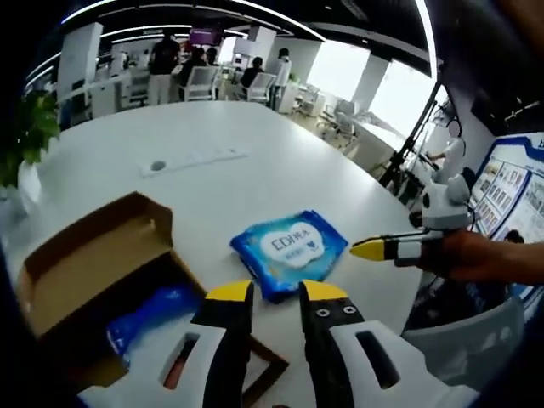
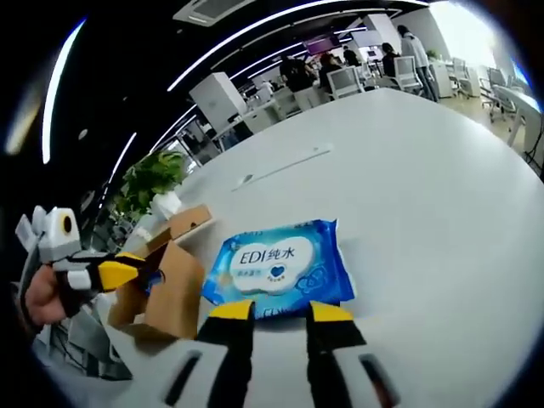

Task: Operate the shoe box by opening the lid, removing the specified soft item, and placing it in the target area until the item is outside and the box remains undamaged.

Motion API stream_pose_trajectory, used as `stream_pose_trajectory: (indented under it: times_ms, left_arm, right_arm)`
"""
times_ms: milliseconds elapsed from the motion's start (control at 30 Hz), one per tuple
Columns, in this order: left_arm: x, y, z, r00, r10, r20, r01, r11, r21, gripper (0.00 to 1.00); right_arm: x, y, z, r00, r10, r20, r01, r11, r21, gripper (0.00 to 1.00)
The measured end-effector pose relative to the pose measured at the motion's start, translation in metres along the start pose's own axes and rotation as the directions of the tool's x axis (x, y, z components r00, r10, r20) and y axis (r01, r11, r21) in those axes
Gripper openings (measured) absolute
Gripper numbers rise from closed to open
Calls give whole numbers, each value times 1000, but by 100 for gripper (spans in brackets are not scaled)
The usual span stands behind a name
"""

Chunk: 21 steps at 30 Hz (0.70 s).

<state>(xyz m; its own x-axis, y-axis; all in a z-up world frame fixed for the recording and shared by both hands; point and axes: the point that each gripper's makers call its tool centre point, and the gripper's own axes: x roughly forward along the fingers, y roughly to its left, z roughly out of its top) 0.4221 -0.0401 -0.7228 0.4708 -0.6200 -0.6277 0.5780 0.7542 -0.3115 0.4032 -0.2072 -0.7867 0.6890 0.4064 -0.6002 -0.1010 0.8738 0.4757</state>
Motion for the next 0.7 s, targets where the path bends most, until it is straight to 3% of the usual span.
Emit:
stream_pose_trajectory:
  times_ms: [233, 533, 700]
  left_arm:
    - [-24, 17, -6, 999, 31, 21, -31, 999, -19, 23]
    - [-50, 36, -9, 989, 95, 117, -84, 992, -97, 21]
    - [-59, 40, -17, 986, 104, 134, -92, 991, -93, 21]
  right_arm:
    - [3, 24, -1, 999, 34, 10, -34, 999, -21, 20]
    - [7, 60, -9, 996, 88, 8, -88, 995, -39, 23]
    - [7, 72, -16, 995, 102, -6, -102, 994, -46, 25]
